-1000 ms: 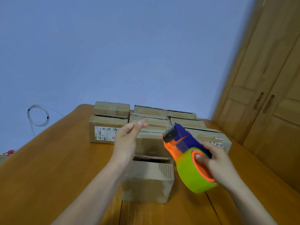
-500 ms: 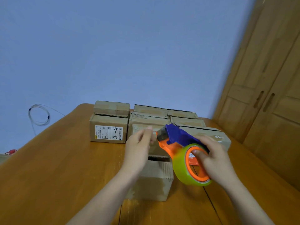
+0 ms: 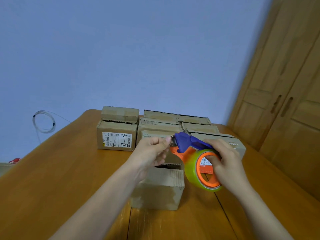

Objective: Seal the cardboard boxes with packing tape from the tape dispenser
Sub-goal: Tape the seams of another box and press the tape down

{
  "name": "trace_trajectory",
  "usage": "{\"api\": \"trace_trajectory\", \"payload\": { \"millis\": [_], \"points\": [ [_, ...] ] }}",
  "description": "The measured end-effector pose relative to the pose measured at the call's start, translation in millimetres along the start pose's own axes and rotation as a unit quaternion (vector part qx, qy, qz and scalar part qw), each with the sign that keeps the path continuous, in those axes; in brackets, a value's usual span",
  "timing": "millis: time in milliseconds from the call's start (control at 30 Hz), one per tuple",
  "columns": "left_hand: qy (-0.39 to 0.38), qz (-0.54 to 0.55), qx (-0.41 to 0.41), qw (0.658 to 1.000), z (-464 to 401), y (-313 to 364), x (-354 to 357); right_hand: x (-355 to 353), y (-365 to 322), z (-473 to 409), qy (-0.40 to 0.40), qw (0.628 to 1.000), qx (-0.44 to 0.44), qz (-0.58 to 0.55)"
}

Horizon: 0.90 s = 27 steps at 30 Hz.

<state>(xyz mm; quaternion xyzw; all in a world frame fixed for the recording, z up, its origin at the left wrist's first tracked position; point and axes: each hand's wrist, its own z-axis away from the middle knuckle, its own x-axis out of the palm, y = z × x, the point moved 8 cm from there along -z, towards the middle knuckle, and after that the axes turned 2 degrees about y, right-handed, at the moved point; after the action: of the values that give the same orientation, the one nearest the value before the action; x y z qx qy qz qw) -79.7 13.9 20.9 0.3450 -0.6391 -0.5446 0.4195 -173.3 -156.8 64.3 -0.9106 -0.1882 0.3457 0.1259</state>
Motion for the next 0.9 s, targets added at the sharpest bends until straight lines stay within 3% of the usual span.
{"api": "trace_trajectory", "payload": {
  "millis": [133, 700, 900],
  "points": [
    [-0.026, -0.047, -0.002, 0.999, 2.4, -2.3, -5.5, -2.0, 3.9, 0.8, 0.003, 1.0, 0.0, 0.019],
    [-0.072, -0.038, -0.065, 0.995, 2.9, -4.9, 5.1, -7.2, 3.3, 4.7, 0.027, 0.998, -0.025, 0.057],
    [-0.021, -0.138, -0.015, 0.99, 3.9, 5.0, -3.2, -3.1, 2.7, 7.3, 0.016, 0.996, -0.046, 0.072]
  ]
}}
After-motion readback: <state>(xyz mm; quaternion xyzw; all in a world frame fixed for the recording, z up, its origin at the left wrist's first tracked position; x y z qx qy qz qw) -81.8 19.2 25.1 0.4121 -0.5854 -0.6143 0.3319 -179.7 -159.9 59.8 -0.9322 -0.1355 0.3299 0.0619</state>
